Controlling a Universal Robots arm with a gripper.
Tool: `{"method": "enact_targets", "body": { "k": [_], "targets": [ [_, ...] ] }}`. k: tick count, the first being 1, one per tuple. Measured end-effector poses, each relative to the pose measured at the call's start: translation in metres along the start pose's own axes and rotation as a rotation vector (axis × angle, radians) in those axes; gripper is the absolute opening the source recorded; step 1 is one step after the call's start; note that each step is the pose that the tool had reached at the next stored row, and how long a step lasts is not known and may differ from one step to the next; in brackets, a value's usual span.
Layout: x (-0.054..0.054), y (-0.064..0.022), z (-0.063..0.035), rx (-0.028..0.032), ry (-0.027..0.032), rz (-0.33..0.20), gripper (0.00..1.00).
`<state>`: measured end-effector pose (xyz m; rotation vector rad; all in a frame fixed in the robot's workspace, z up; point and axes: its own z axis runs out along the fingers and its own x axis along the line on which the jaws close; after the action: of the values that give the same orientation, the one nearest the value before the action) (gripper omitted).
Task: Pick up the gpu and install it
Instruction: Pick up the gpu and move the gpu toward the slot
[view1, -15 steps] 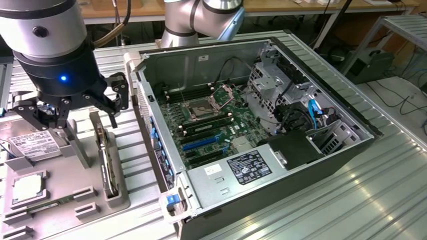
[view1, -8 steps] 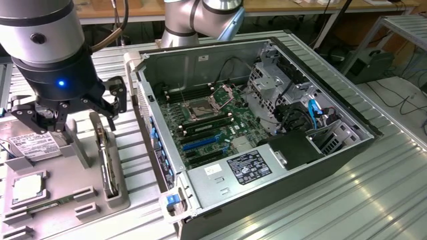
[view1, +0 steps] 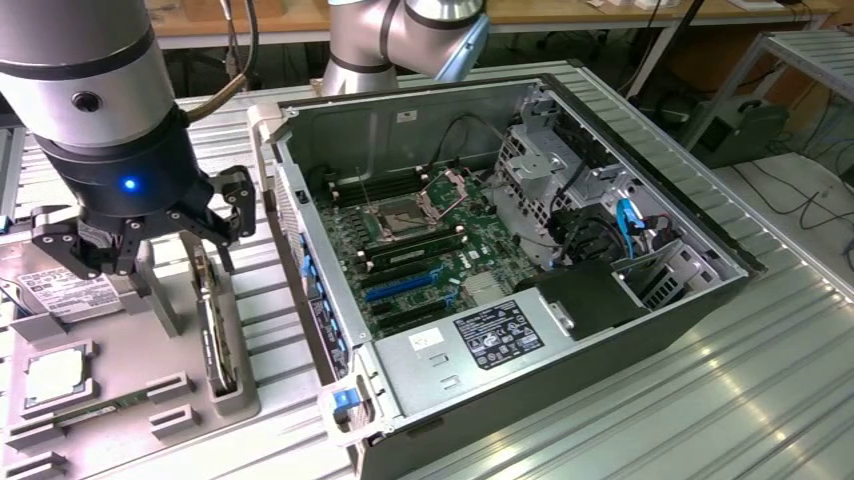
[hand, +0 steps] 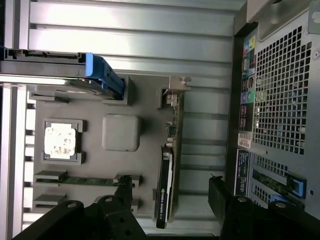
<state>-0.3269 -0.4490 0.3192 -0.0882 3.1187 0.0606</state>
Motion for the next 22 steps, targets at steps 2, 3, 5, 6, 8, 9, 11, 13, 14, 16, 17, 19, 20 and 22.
{"method": "enact_targets", "body": {
  "k": [2, 3, 5, 6, 8, 9, 11, 13, 14, 16, 17, 19, 20, 22],
  "targets": [
    [0.0, -0.0008, 0.0025, 0.0, -0.0001, 0.0, 0.72],
    [0.0, -0.0013, 0.0039, 0.0, -0.0001, 0.0, 0.72],
    [0.0, -0.0021, 0.0068, 0.0, 0.0, 0.0, 0.72],
    [0.0, -0.0025, 0.008, 0.0, -0.0001, 0.0, 0.72],
    [0.0, -0.0033, 0.0105, 0.0, -0.0001, 0.0, 0.72],
    [0.0, -0.0037, 0.0118, 0.0, 0.0, 0.0, 0.72],
    [0.001, -0.0044, 0.0142, 0.0, 0.0, 0.0, 0.72],
    [0.001, -0.0058, 0.0184, -0.0001, -0.0001, 0.0, 0.72],
    [0.001, -0.0062, 0.02, 0.0, 0.0, 0.0, 0.72],
    [0.001, -0.0072, 0.023, 0.0, 0.0001, 0.0, 0.72],
    [0.001, -0.0076, 0.0245, 0.0, 0.0, 0.0, 0.72],
    [0.001, -0.0083, 0.0271, -0.0001, -0.0001, 0.0, 0.72],
    [0.001, -0.0086, 0.0284, -0.0001, -0.0001, 0.0, 0.72],
    [0.001, -0.0091, 0.0314, -0.0001, 0.0, 0.0, 0.72]
  ]
}}
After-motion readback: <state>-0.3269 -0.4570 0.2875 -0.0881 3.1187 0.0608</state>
